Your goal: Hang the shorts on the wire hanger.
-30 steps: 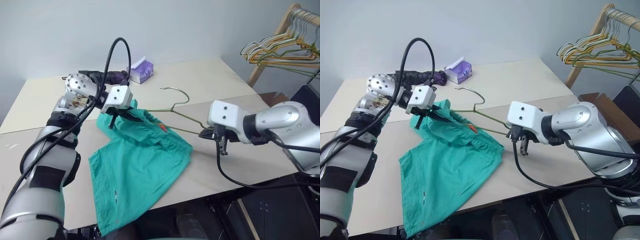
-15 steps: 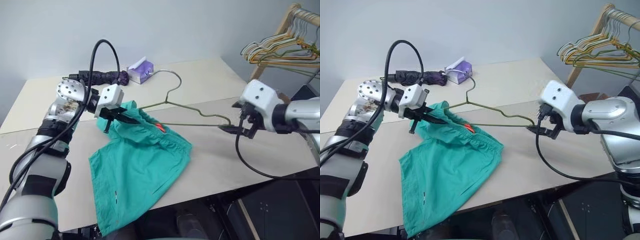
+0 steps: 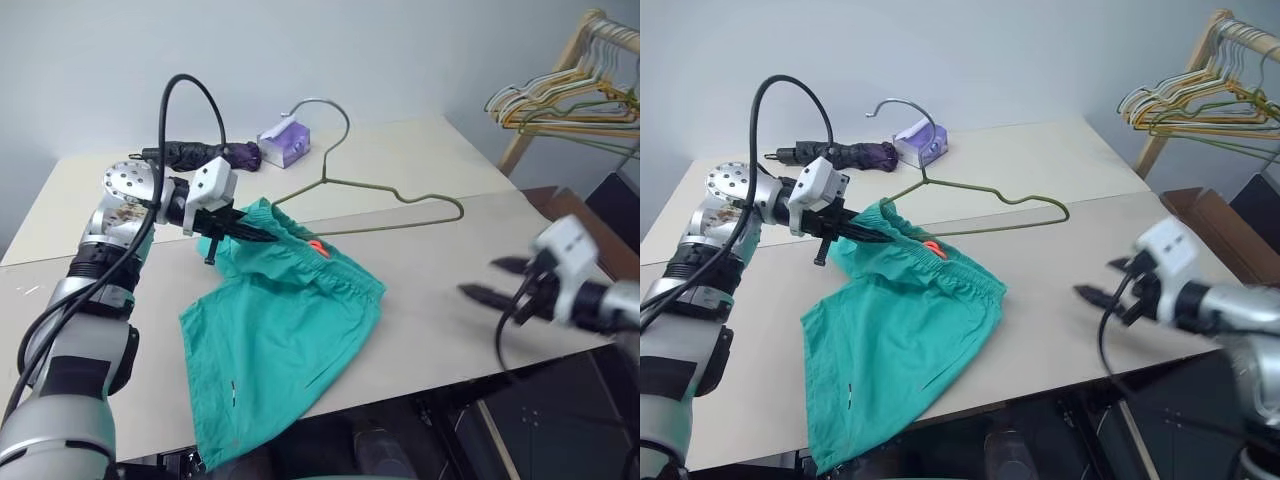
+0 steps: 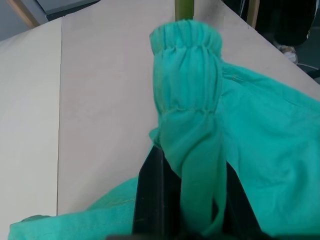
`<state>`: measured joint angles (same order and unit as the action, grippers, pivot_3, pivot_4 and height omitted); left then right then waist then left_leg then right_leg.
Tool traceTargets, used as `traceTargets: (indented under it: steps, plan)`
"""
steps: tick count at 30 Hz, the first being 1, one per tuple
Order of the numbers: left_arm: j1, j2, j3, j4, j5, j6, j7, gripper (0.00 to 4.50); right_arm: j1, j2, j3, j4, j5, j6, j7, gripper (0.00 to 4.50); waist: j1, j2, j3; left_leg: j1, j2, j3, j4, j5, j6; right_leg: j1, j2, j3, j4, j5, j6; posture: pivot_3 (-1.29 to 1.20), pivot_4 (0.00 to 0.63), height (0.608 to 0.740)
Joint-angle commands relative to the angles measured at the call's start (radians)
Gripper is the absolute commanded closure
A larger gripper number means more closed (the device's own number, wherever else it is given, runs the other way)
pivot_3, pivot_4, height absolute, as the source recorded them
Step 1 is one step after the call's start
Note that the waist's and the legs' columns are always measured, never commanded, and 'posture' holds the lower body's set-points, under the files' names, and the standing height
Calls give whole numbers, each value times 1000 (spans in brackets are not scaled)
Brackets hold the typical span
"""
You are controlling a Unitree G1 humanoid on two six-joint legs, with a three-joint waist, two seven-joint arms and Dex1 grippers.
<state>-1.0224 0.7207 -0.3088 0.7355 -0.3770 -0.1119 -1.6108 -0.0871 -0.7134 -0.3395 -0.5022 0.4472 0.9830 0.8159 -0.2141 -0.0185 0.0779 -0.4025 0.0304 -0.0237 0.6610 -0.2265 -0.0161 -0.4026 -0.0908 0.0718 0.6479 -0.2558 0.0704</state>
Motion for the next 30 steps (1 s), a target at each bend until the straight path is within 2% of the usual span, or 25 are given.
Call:
traceTargets:
  steps: [1, 6, 13, 17, 27, 28, 30]
  plan:
    - [-28, 13, 41, -32, -13, 19, -4, 4500, -22, 108, 58, -43, 49, -17, -82, 12, -2, 0, 0, 2, 1, -1, 0, 0, 0, 1, 1, 0, 0, 0, 0, -184, 63, 740]
    - [-15, 13, 48, -60, -11, 39, -4, 4500, -64, 239, 181, 30, 67, -1, -143, 12, 2, 0, 0, 2, 1, -1, 0, 0, 0, 2, 2, 0, -1, 0, 0, -179, 68, 740]
    - [-1, 20, 52, -87, -13, 58, -4, 4500, -146, 342, 281, 126, 83, 32, -206, 12, 8, 0, 0, -1, 0, -1, 0, 0, 0, -1, 1, -1, -1, 0, 0, -172, 77, 740]
    - [5, 21, 59, -97, -10, 66, -4, 4500, -177, 388, 286, 163, 90, 33, -239, 830, 9, 0, 0, -1, 1, -2, 0, 0, 0, 0, 1, -1, -1, 0, 0, -161, 79, 740]
    - [60, 51, 93, -119, 9, 81, -4, 4500, -135, 302, 183, 144, 151, 29, -245, 4354, 11, 0, 0, -2, 0, -2, 0, 0, 1, 0, 1, -2, -1, 0, 0, -158, 86, 740]
    - [63, 56, 96, -117, 13, 82, -4, 4500, -136, 289, 173, 147, 156, 26, -245, 4493, 11, 0, 0, -1, 0, -2, 0, 0, 1, 0, 1, -1, -1, 0, 0, -159, 87, 740]
    - [70, 71, 97, -110, 23, 77, -4, 4500, -147, 262, 147, 156, 166, 24, -249, 4493, 11, 0, 1, -1, 0, -2, 0, 0, 1, 0, 1, -2, -1, 0, 0, -162, 88, 740]
